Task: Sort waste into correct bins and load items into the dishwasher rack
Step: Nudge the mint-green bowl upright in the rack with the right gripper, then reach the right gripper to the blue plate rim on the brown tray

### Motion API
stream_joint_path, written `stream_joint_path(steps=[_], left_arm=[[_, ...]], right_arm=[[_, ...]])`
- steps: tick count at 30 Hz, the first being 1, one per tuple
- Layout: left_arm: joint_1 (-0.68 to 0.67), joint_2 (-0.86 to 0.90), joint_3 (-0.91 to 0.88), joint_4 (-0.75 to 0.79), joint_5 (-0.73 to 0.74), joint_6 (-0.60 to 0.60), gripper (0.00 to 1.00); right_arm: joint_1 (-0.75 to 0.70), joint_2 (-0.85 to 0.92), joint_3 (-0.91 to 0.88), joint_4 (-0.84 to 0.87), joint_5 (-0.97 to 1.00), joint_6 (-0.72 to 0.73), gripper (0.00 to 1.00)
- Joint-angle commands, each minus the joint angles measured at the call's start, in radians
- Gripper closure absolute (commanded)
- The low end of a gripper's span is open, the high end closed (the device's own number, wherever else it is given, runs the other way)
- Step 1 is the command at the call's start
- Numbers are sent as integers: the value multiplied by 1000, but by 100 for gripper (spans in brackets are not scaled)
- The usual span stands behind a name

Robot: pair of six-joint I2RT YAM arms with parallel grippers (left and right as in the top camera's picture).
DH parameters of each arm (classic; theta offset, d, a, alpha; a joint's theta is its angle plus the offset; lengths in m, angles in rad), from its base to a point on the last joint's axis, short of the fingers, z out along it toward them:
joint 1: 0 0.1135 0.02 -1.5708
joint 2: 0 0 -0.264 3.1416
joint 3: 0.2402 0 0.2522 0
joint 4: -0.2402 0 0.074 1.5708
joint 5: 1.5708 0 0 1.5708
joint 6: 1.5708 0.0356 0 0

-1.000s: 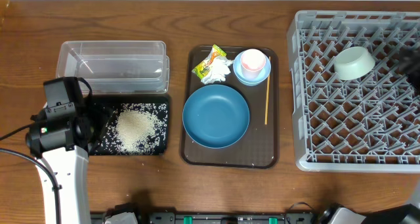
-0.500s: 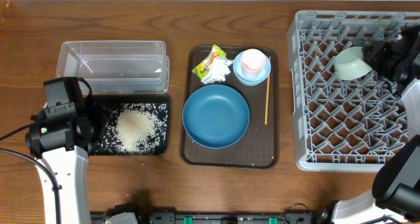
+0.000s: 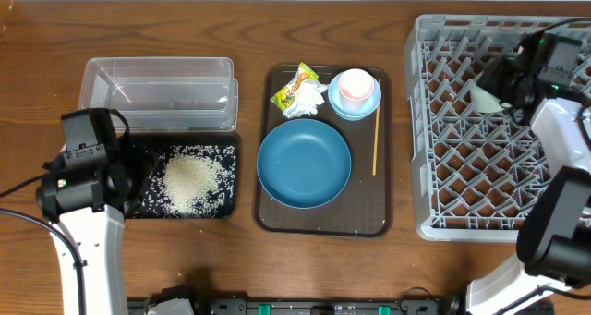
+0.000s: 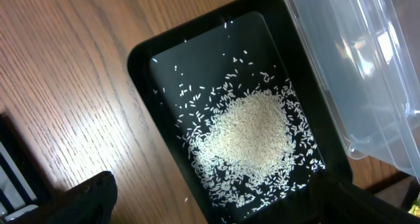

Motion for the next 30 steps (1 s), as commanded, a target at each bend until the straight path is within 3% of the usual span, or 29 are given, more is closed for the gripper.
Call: stream_joint_path(steps=[1, 10, 18, 21, 24, 26, 28, 30], left_arm=[[5, 2, 17, -6, -8, -10, 4], [5, 2, 16, -6, -8, -10, 4], [5, 2, 17, -6, -8, -10, 4], [5, 2, 16, -6, -8, -10, 4], [5, 2, 17, -6, -8, -10, 4], [5, 2, 17, -6, -8, -10, 4], [5, 2, 17, -6, -8, -10, 4], [5, 2, 17, -6, -8, -10, 4]], right_arm=[[-13, 0, 11, -14, 117, -4, 99], [-42, -3, 131, -190, 209, -5, 99], [-43, -3, 348, -469, 474, -20, 99], [-37, -5, 393, -532, 406, -24, 99], [-28, -19, 428, -575, 88, -134, 96], [-10, -37, 435, -578, -227, -237, 86], [17, -51, 435, -579, -383, -267, 73], [69, -63, 435, -600, -458, -291, 49]])
